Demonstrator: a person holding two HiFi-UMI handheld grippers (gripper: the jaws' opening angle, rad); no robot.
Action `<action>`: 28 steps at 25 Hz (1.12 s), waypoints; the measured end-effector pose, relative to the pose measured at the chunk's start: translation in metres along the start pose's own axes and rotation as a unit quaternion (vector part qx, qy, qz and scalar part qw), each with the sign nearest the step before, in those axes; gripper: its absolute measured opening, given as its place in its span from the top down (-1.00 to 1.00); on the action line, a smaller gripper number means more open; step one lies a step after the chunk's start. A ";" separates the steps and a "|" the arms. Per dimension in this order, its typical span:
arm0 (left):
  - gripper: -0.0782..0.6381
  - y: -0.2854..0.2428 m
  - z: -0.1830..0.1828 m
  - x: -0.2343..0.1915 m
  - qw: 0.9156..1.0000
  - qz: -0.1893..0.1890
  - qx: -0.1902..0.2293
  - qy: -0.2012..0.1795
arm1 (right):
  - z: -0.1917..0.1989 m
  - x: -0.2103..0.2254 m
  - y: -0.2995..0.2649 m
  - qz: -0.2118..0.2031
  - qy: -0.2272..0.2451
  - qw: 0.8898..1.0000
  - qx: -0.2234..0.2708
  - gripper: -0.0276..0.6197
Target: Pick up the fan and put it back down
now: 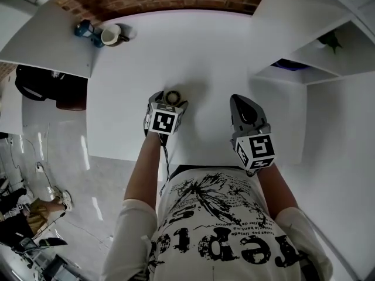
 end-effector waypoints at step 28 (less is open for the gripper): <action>-0.28 0.130 -0.056 0.002 0.982 0.024 0.179 -0.059 | -0.051 -0.064 0.047 0.049 0.019 0.998 0.041 0.87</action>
Point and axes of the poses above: the fingertips, and each gripper's own axes: y backward along the fingers, x to its right, z out of its underside, the point moved 1 cm from there along y, backward along the fingers, and after that the axes turned 2 degrees about -y, right-handed, at the moved point
